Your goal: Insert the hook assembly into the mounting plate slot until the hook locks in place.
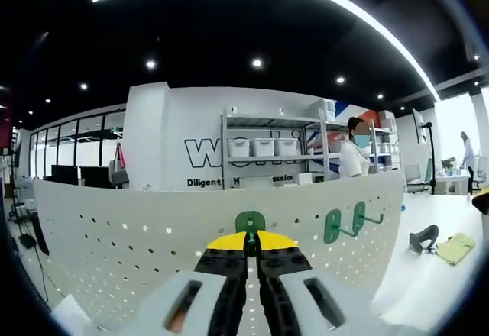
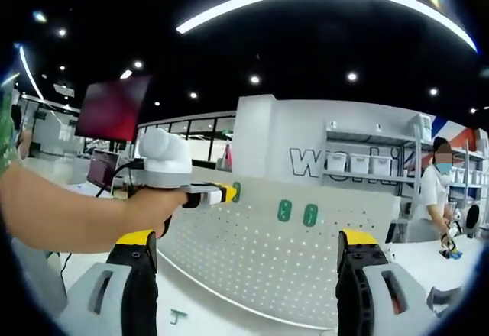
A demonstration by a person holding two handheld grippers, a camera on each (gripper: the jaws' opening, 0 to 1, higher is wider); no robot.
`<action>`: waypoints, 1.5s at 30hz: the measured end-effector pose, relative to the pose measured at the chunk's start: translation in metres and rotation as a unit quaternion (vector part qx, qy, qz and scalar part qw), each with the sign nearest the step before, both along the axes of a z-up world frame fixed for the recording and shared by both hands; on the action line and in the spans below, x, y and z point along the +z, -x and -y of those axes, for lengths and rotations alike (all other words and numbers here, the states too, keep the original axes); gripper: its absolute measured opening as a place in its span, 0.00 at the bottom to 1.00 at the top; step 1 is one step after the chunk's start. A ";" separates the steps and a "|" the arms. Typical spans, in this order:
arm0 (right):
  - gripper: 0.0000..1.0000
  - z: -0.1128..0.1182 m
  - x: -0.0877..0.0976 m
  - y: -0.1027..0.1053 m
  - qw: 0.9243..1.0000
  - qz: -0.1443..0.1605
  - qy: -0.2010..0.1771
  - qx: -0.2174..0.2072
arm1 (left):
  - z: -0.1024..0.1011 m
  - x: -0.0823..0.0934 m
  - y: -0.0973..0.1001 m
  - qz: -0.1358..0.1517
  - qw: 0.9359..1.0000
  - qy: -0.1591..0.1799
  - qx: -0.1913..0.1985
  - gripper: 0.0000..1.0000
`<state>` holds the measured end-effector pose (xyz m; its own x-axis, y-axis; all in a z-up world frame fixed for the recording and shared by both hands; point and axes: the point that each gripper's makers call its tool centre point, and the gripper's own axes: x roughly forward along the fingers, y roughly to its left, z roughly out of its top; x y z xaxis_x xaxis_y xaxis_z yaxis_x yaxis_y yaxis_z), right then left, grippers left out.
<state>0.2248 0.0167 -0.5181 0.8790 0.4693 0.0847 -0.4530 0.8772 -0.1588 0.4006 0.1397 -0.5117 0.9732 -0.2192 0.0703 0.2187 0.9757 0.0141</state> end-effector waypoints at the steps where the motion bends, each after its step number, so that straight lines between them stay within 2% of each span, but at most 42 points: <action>1: 1.00 0.000 0.000 0.000 1.000 -0.001 -0.001 0.001 | 0.000 -0.001 0.000 -0.003 1.000 0.005 0.000 0.03; 9: 1.00 0.001 -0.004 -0.002 1.000 -0.007 -0.004 0.004 | 0.006 -0.003 -0.005 -0.005 1.000 -0.008 0.005 0.03; 17: 1.00 0.004 -0.001 0.000 1.000 -0.003 -0.010 0.005 | 0.001 -0.005 -0.009 -0.012 1.000 -0.009 0.014 0.03; 45: 0.98 0.008 -0.008 -0.001 1.000 -0.012 -0.014 0.004 | 0.004 -0.010 -0.015 -0.011 0.999 -0.030 0.022 0.04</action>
<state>0.2253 0.0084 -0.5260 0.8768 0.4747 0.0761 -0.4641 0.8771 -0.1238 0.4153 0.1357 -0.5216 0.9831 -0.1796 0.0359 0.1769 0.9819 0.0678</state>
